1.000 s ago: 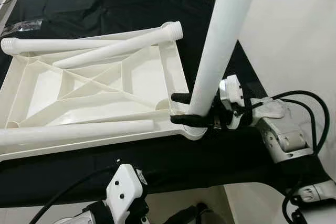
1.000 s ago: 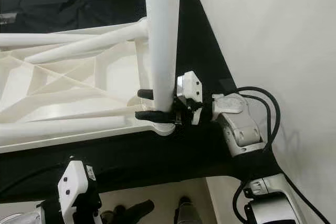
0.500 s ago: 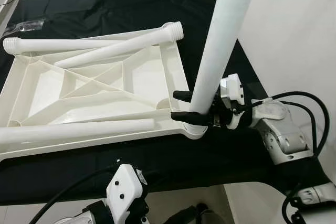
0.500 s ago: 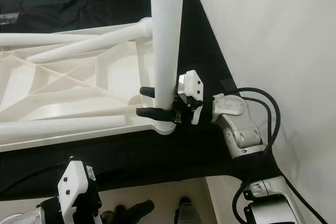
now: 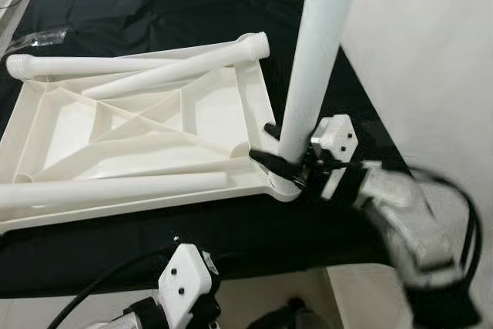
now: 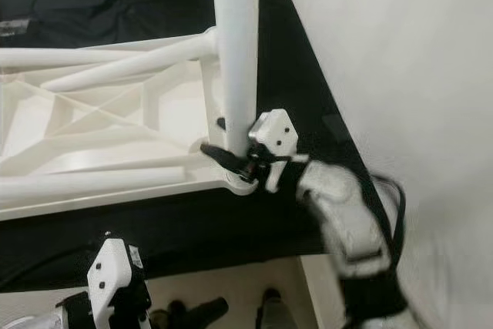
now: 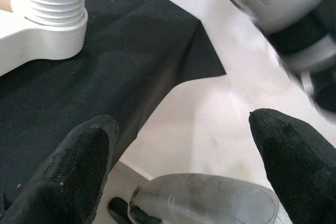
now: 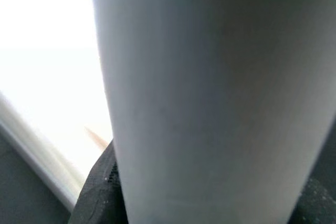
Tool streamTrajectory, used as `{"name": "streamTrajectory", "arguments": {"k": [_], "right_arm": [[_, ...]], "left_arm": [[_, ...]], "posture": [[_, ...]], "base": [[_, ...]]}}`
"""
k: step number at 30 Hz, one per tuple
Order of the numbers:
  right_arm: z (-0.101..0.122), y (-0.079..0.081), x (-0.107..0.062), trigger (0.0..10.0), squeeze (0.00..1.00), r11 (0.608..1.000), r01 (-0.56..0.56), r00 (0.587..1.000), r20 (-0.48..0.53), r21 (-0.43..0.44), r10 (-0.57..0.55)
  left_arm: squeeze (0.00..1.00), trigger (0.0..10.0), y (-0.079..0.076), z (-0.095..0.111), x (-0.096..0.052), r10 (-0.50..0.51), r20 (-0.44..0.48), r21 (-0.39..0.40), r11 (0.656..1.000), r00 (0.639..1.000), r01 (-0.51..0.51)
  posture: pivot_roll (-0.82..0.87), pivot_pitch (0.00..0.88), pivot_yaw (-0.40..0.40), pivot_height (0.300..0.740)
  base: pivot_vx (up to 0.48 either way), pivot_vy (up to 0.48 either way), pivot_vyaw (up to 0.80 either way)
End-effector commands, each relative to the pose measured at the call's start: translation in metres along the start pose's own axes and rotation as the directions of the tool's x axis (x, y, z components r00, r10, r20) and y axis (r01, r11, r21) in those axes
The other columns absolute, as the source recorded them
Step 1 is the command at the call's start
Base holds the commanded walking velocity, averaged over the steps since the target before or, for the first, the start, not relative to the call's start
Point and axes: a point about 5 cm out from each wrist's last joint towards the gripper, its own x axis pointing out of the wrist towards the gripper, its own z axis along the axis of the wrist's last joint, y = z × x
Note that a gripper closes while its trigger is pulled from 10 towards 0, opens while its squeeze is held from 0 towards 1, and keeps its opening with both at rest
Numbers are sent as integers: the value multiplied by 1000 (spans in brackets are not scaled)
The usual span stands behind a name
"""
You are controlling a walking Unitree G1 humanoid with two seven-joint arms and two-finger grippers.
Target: Building children table
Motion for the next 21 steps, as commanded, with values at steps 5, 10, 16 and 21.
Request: {"name": "streamTrajectory", "arguments": {"k": [5, 10, 16, 21], "right_arm": [[-48, 40, -15, 10000, 0, 934, 329, 915, -290, 140, -279], [-60, 47, 4, 10000, 0, 905, 420, 883, -261, 71, -389], [-56, 57, 4, 10000, 0, 874, 486, 834, -304, 11, -460], [-58, 61, 5, 10000, 0, 872, 489, 832, -307, 9, -463]], "left_arm": [[0, 10000, 0, -4, 0, 2, -15, -7, 1000, 1000, -2], [0, 10000, 2, -5, -1, 7, -20, 2, 1000, 1000, -7], [0, 10000, 4, -4, 0, 30, -16, 20, 999, 999, -30], [0, 10000, 5, -4, 0, 39, -9, 21, 999, 999, -39]], "posture": [[-20, 354, 22, 740], [0, 344, 26, 740], [3, 343, 19, 740], [5, 343, 17, 740]], "base": [[0, 0, 0], [0, 0, 0], [0, 0, 0], [0, 0, 0]]}}
